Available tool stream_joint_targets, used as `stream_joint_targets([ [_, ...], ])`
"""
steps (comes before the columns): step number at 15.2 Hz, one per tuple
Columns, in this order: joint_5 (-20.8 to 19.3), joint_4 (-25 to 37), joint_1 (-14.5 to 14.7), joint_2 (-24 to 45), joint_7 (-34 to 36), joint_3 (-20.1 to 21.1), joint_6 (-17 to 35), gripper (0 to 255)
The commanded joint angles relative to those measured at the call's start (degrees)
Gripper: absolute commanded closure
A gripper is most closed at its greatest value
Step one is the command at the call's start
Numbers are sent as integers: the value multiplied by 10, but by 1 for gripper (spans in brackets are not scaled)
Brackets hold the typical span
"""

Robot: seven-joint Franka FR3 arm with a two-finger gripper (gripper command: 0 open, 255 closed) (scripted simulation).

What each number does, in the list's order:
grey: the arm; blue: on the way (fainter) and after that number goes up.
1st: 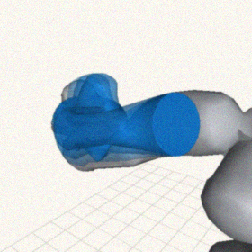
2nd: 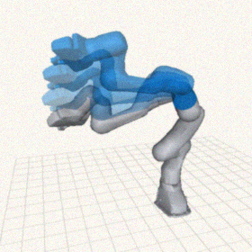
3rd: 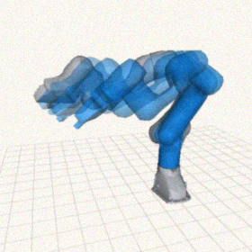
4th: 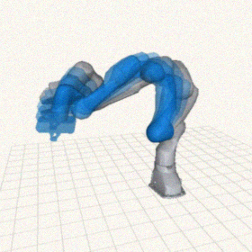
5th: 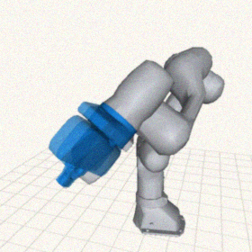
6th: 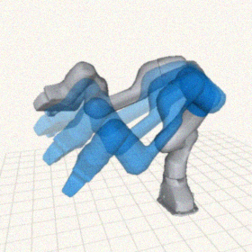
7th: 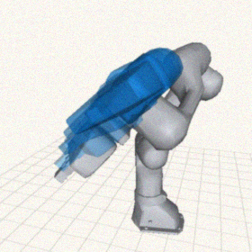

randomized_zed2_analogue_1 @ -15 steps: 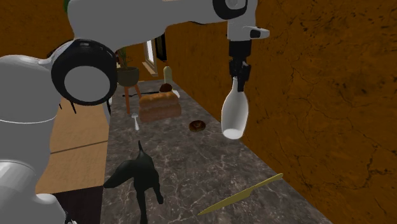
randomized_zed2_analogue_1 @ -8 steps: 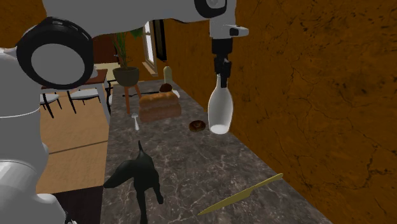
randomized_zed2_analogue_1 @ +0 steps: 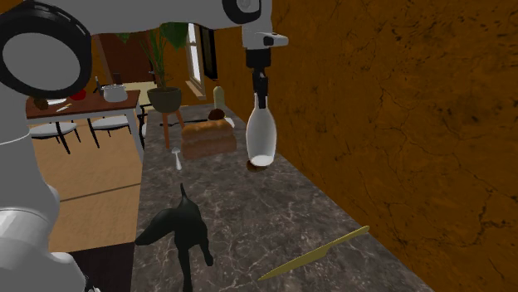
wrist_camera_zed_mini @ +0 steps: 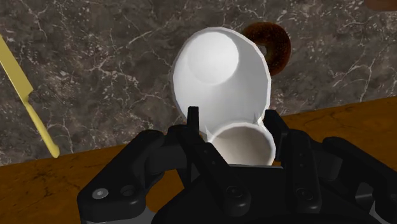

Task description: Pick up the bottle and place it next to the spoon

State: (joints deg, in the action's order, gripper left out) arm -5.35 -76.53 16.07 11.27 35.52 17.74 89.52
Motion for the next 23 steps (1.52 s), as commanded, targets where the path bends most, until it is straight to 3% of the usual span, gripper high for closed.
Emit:
stream_joint_targets([
  [1,3,-27,12,-20,24,9,6,255],
  [9,6,-69,67,-54,122,51,12,255],
  [16,-3,-62,124,-47,223,95,4,255],
  [23,4,-135,119,-62,221,93,64,255],
])
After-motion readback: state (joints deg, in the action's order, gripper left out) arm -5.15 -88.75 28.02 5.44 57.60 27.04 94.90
